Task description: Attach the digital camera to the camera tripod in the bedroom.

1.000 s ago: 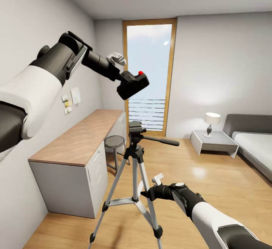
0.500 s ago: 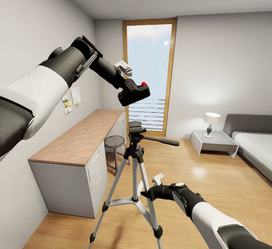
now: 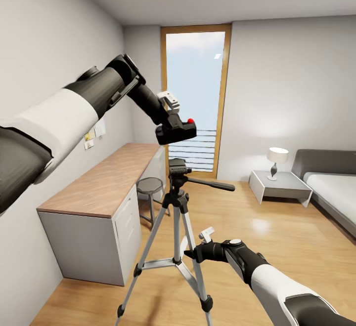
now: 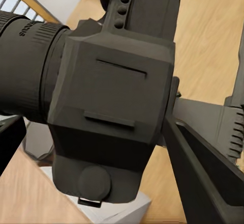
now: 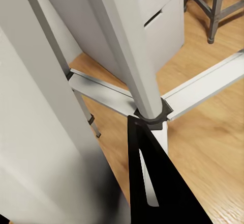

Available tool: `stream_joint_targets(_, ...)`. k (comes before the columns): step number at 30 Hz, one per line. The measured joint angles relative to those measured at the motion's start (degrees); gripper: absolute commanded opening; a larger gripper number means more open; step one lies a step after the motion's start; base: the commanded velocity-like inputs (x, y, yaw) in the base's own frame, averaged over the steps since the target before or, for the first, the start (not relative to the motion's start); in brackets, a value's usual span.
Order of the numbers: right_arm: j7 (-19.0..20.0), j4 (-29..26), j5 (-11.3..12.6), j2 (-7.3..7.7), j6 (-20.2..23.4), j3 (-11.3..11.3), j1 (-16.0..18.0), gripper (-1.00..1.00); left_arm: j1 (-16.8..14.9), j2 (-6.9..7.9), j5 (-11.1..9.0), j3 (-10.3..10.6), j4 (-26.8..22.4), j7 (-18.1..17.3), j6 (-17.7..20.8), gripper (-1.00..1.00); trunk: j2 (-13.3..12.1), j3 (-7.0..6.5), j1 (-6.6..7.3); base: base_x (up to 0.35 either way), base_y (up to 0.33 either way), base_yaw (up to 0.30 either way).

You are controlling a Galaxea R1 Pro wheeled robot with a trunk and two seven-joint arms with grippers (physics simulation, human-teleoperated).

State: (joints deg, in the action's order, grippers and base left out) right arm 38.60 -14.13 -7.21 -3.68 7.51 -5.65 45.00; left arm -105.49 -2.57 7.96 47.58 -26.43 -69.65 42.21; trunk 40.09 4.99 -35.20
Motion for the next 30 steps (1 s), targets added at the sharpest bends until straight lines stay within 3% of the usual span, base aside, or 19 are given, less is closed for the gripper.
stream_joint_targets(13, -0.2, -0.02, 0.3, 0.0, 0.04, 0.08, -0.01, -1.0, -0.21, -0.03, -3.58, 1.29, 0.52, -0.91, 0.04, -1.0, 0.0, 0.0, 0.0, 0.0, 0.0, 0.0)
stream_joint_targets(30, -0.21, -0.02, 0.29, 0.0, 0.04, 0.11, 0.0, -1.0, -5.84, 0.09, -3.94, 1.46, 7.62, -2.61, 0.22, -1.0, 0.0, 0.0, 0.0, 0.0, 0.0, 0.0)
